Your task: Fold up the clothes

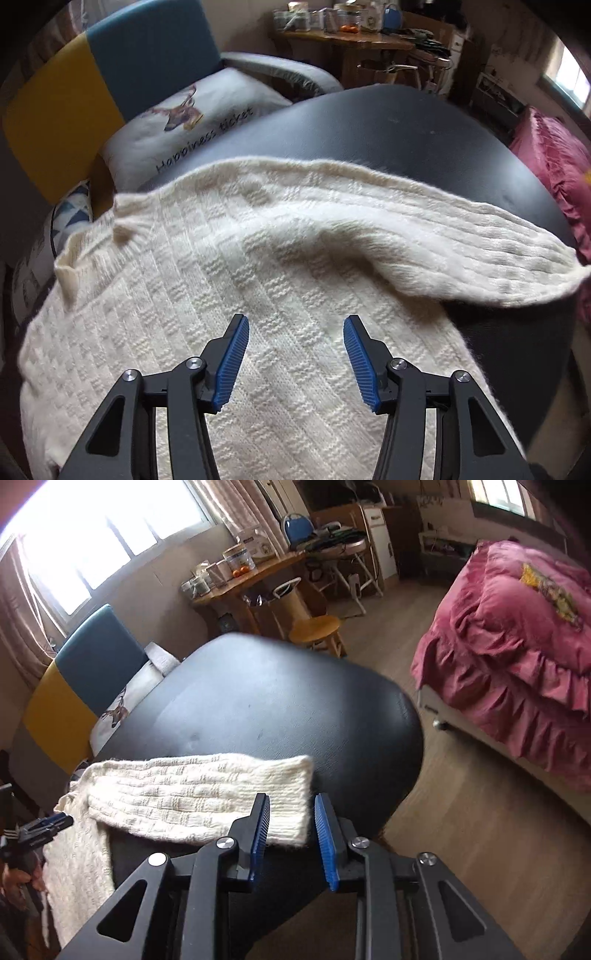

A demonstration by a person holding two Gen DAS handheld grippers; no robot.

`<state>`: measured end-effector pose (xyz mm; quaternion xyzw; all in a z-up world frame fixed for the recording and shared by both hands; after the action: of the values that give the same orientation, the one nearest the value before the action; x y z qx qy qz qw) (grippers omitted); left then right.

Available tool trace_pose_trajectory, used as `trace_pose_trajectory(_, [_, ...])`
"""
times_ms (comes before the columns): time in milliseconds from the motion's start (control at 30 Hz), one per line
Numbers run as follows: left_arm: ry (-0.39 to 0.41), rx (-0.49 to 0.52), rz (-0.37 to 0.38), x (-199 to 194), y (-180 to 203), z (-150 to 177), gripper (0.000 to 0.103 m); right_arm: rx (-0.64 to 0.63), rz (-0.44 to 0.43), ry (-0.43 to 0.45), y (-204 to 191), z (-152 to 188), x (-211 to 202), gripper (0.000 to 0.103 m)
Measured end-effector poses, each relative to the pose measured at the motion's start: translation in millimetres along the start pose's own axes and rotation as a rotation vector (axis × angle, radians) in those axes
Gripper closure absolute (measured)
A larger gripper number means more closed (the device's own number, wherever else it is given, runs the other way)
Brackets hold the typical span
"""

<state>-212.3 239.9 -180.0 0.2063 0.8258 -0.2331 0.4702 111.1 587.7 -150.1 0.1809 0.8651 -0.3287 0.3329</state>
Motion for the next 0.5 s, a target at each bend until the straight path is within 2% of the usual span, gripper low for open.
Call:
trace_pose_trajectory(67, [0.063, 0.048, 0.064, -23.7, 14.6, -11.0, 0.048, -0.068, -0.007, 0.009, -14.9, -4.5, -7.4, 0.076])
trace_pose_trajectory(133, [0.108, 0.113, 0.111, -39.2, 36.4, -25.4, 0.048, -0.141, -0.015, -0.032, -38.7, -0.5, 8.0, 0.076])
trace_pose_trajectory(200, [0.115, 0.21, 0.153, -42.2, 68.8, -38.4, 0.048, -0.214, -0.024, -0.076, -62.8, 4.0, 24.4, 0.076])
trace_pose_trajectory(267, [0.092, 0.287, 0.175, -34.7, 99.4, -43.3, 0.048, -0.255, -0.015, -0.127, -76.4, 10.6, 45.8, 0.076])
trace_pose_trajectory(333, [0.057, 0.324, 0.182, -22.4, 123.0, -46.7, 0.051, -0.262, 0.008, -0.161, -78.7, 15.3, 62.8, 0.076])
trace_pose_trajectory(400, [0.013, 0.332, 0.191, -5.1, 136.8, -52.4, 0.057, -0.231, 0.024, -0.192, -72.7, 17.8, 77.6, 0.076])
trace_pose_trajectory(500, [-0.039, 0.339, 0.186, 15.5, 148.1, -58.0, 0.065, -0.209, 0.1, -0.243, -54.7, 20.1, 97.4, 0.076])
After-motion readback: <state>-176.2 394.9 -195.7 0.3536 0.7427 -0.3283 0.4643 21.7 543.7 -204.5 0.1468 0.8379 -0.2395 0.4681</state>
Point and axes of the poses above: each gripper's, at about its wrist camera, not at the fingertips, and x roughly the way its jaws point, y to its right, z to its underside, the point moved 9 cm from there along x, roughly the way its jaws point, and after that the axes turned 9 degrees about -z, right-handed, at the moved point
